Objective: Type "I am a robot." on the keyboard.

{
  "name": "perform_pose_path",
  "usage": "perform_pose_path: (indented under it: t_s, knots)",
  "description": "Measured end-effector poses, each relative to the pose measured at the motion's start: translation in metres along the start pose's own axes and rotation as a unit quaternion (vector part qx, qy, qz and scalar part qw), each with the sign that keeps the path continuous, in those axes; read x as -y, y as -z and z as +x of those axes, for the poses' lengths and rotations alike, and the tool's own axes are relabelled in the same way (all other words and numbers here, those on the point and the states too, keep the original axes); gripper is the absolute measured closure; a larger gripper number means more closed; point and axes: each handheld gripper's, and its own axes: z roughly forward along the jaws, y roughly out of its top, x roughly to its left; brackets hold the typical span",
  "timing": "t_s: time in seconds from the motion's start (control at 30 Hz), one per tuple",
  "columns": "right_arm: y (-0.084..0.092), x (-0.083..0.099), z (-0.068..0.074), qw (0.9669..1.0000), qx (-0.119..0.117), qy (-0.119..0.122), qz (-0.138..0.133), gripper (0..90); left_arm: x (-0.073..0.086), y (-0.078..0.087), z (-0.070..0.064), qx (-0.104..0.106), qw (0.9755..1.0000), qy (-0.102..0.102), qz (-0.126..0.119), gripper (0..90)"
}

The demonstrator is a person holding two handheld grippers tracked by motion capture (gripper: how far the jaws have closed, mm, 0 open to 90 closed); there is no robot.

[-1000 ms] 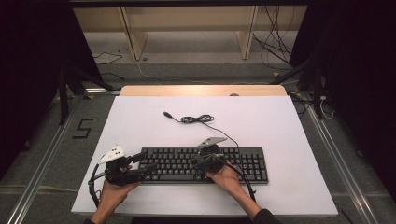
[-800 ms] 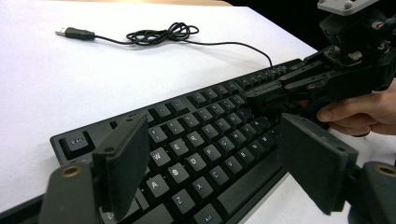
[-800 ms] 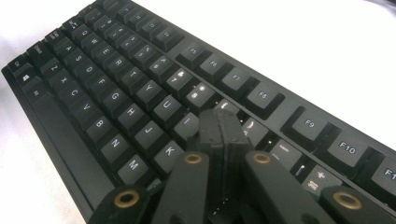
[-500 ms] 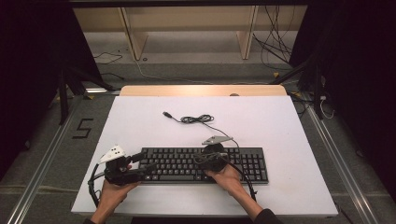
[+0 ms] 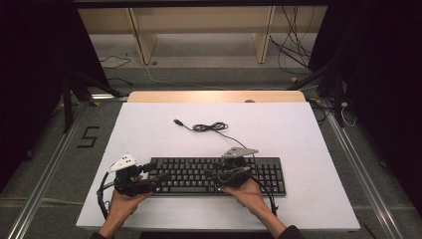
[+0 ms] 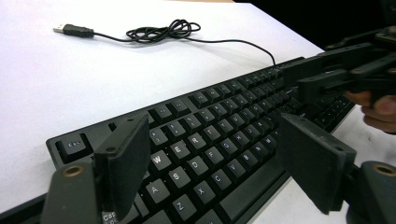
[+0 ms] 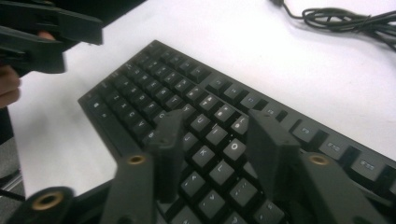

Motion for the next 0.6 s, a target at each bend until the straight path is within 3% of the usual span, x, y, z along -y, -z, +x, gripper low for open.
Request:
perform_pose_path:
  t_s: [0.13, 0.37, 0.6]
  knots:
    - [0.011, 0.004, 0.000, 1.0000, 0.001, 0.001, -0.010, 44.0, -0.002, -0.006, 0.002, 0.001, 0.9999, 0.003, 0.013, 26.0]
    - [0.026, 0.010, 0.002, 0.9995, -0.004, 0.001, -0.032, 33.3, -0.007, -0.017, -0.002, -0.003, 0.9994, -0.007, 0.035, 29.0]
    - [0.036, 0.016, 0.006, 0.9991, -0.007, -0.001, -0.042, 31.1, -0.014, -0.034, -0.005, -0.002, 0.9977, -0.020, 0.065, 47.3]
